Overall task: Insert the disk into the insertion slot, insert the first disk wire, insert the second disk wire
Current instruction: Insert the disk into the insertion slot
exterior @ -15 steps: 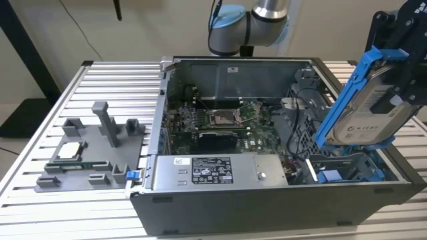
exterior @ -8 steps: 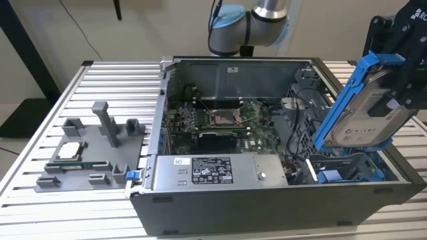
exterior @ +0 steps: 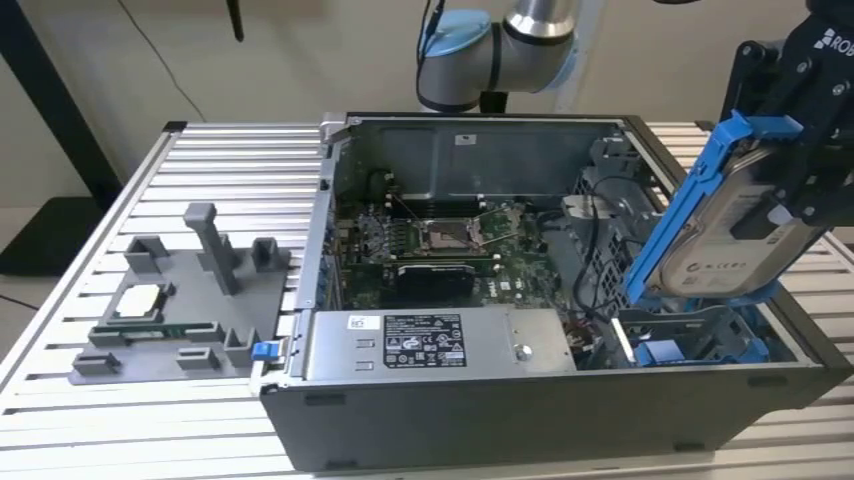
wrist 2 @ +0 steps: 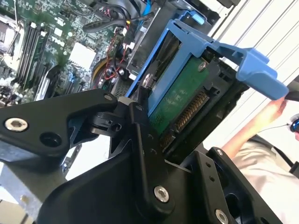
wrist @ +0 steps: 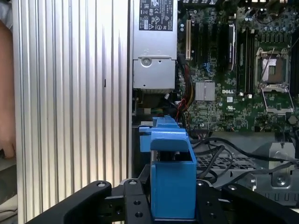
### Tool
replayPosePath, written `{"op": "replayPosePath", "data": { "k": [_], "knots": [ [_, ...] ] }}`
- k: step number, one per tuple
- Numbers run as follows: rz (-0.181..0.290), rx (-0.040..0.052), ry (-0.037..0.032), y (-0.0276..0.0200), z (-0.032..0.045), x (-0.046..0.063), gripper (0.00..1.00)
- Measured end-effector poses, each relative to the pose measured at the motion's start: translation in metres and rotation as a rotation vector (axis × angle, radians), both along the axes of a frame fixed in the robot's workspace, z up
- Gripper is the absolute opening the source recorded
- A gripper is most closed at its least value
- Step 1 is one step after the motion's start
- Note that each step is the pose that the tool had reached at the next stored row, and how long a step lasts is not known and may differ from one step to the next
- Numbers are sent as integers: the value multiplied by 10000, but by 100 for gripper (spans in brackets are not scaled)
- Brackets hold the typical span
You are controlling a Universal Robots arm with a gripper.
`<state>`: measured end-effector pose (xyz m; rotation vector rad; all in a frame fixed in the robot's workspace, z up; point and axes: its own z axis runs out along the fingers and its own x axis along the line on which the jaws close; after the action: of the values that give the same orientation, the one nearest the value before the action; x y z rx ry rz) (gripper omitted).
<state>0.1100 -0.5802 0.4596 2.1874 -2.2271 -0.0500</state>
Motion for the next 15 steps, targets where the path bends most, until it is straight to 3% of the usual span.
{"op": "replayPosePath", "data": {
  "k": [15],
  "knots": [
    [1, 25, 2, -1, -118, 4, 100]
  ]
}}
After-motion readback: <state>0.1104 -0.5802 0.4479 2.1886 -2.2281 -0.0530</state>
